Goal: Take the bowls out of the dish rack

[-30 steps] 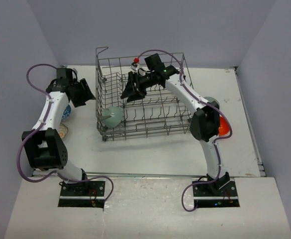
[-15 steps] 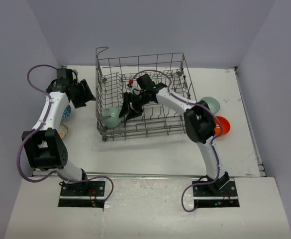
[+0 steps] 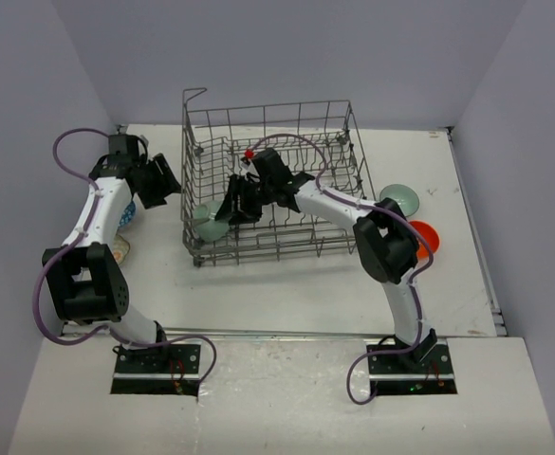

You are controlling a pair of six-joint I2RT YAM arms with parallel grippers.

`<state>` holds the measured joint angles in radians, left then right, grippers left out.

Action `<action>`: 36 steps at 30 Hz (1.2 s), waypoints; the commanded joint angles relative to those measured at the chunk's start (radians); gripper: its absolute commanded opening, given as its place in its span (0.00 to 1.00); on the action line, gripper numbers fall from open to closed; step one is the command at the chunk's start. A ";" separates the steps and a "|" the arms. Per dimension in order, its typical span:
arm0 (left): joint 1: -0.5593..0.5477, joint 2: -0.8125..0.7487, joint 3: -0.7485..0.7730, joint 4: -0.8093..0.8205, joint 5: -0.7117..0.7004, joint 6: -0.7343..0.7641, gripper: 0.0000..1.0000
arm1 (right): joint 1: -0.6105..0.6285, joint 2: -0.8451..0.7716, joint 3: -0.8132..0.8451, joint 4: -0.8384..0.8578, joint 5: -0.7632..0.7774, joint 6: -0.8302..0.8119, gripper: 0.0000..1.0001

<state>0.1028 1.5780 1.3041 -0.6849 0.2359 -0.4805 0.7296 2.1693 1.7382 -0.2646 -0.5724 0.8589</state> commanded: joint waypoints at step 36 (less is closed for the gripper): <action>0.002 -0.001 0.004 0.048 0.097 0.017 0.62 | 0.063 -0.063 -0.138 0.424 0.086 0.054 0.33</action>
<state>0.1169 1.5806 1.3010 -0.6670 0.2501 -0.4667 0.7715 2.0895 1.5539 -0.0002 -0.4156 0.9047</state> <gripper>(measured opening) 0.620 0.336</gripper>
